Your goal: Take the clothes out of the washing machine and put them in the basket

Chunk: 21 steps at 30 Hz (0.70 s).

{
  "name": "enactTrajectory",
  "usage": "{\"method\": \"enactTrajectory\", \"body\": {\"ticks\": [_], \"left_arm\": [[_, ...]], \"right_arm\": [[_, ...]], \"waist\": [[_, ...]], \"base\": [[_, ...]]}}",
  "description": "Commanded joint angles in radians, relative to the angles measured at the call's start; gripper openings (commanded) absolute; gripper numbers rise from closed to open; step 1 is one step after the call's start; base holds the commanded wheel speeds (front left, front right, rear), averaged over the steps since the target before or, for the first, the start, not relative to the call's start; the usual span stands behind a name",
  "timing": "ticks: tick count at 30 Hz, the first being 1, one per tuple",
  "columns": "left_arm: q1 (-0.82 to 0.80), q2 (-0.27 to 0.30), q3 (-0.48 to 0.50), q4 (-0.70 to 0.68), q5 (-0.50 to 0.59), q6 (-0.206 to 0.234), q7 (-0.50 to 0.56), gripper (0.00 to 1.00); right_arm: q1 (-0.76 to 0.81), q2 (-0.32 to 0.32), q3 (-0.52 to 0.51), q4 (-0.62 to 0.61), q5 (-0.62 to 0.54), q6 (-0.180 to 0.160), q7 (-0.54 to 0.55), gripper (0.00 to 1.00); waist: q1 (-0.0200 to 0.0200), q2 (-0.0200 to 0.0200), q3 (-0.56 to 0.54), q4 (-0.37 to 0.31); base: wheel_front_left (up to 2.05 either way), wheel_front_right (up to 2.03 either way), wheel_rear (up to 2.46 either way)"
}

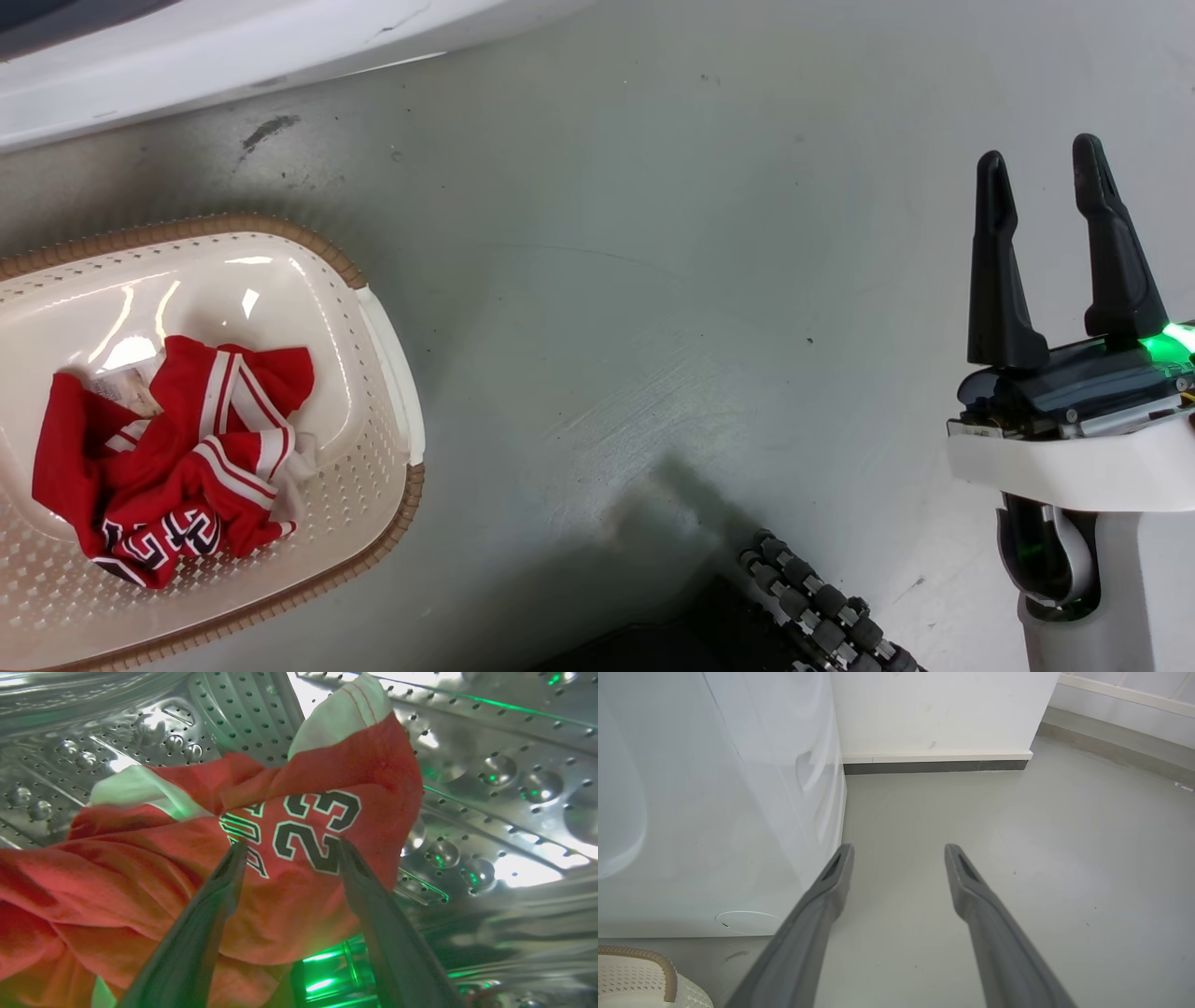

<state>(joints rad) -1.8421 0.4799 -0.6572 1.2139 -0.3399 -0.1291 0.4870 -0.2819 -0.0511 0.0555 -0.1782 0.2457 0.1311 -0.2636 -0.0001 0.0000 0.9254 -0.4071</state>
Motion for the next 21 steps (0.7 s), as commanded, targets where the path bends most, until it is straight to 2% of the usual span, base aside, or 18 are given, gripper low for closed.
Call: {"method": "enactTrajectory", "body": {"ticks": [1, 2, 3, 4, 5, 12, 21], "left_arm": [[0.035, 0.005, -0.014, 0.022, 0.000, 0.000, 0.010, 1.00], [0.035, 0.006, -0.018, 0.025, -0.001, 0.000, 0.013, 1.00], [0.036, 0.005, -0.021, 0.027, -0.003, 0.000, 0.016, 0.78], [0.036, 0.003, -0.024, 0.028, -0.007, 0.000, 0.016, 0.04], [0.036, 0.002, -0.027, 0.029, -0.012, 0.000, 0.014, 0.00], [0.017, 0.004, -0.033, 0.010, -0.019, 0.004, -0.085, 0.00], [0.058, -0.007, -0.016, 0.020, -0.056, 0.004, -0.223, 0.00]], "right_arm": [[0.000, 0.002, -0.002, 0.001, 0.001, -0.001, -0.002, 1.00], [-0.002, 0.002, -0.002, 0.001, 0.000, -0.001, -0.002, 1.00], [-0.003, 0.002, -0.002, 0.002, -0.001, -0.001, -0.002, 1.00], [-0.005, 0.002, -0.002, 0.002, -0.002, -0.001, -0.002, 1.00], [-0.007, 0.002, -0.002, 0.002, -0.003, -0.001, -0.002, 1.00], [-0.014, 0.002, -0.006, 0.008, -0.018, -0.001, -0.002, 1.00], [-0.009, 0.001, -0.016, 0.020, -0.054, -0.001, -0.002, 1.00]], "waist": [[0.0001, 0.0000, 0.002, 0.001], [0.0001, 0.0000, 0.002, 0.002], [0.0001, 0.0000, 0.003, 0.003], [0.0001, 0.0000, 0.003, 0.004], [0.0001, 0.0000, 0.003, 0.005], [0.0001, 0.0000, -0.017, 0.025], [0.0001, 0.0000, -0.114, 0.077]], "base": [[0.00, 0.00, 0.00], [0.00, 0.00, 0.00], [0.00, 0.00, 0.00], [0.00, 0.00, 0.00], [0.00, 0.00, 0.00], [0.00, 0.00, 0.00], [0.00, 0.00, 0.00]]}}
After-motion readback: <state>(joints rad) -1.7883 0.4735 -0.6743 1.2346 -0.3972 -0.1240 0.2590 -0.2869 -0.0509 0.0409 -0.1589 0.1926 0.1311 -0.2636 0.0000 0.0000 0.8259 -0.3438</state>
